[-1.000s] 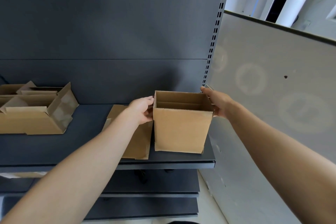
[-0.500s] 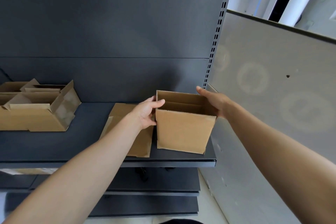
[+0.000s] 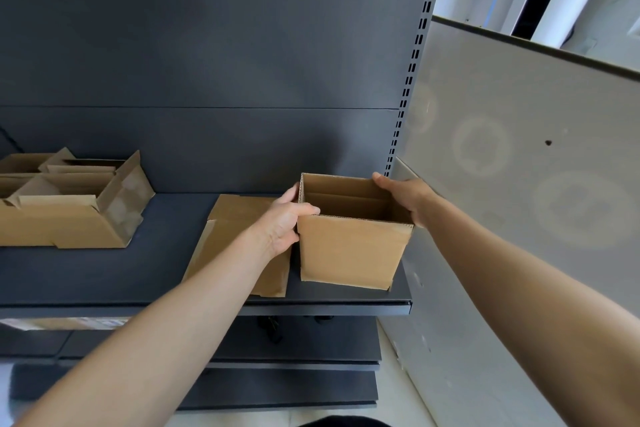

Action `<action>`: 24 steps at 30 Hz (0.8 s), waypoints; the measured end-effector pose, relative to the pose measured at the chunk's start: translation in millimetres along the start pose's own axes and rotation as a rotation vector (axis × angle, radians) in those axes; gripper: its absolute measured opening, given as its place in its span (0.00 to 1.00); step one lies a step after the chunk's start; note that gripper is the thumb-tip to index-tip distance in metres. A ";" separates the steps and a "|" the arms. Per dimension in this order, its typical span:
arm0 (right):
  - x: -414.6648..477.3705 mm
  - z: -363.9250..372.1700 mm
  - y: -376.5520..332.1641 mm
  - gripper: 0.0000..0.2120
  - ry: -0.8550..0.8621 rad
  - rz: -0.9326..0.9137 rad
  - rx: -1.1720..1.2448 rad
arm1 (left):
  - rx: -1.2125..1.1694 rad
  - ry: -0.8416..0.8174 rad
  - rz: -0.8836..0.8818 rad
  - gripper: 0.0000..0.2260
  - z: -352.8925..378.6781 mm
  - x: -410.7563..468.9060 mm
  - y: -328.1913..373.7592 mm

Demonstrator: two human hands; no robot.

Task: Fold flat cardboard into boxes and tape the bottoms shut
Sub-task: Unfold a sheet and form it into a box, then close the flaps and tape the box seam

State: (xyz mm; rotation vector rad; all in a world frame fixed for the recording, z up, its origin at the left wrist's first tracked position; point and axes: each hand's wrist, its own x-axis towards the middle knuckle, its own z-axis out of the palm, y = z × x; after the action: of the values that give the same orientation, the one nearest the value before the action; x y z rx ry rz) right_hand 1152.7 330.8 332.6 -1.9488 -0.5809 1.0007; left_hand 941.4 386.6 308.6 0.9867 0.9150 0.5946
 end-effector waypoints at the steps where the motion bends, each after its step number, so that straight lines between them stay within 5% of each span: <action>1: -0.1 0.2 -0.1 0.32 -0.003 0.002 -0.001 | -0.006 0.004 0.006 0.31 -0.3 -0.4 -1.0; 9: 6.1 3.9 0.8 0.32 0.019 0.011 -0.024 | -0.032 0.019 0.020 0.26 -1.8 -1.2 -2.8; 18: 11.8 7.6 0.1 0.34 0.069 0.004 -0.070 | 0.014 -0.109 0.012 0.33 -5.6 -1.9 -4.6; 24: 17.9 7.8 1.6 0.34 0.029 0.016 -0.051 | 0.079 -0.077 -0.015 0.22 -0.8 -3.2 -4.4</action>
State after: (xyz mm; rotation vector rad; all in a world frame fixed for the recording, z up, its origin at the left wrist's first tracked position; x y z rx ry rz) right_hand 1156.6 346.2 321.2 -2.0122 -0.5812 0.9747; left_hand 939.2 382.5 305.7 1.0657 0.8823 0.5078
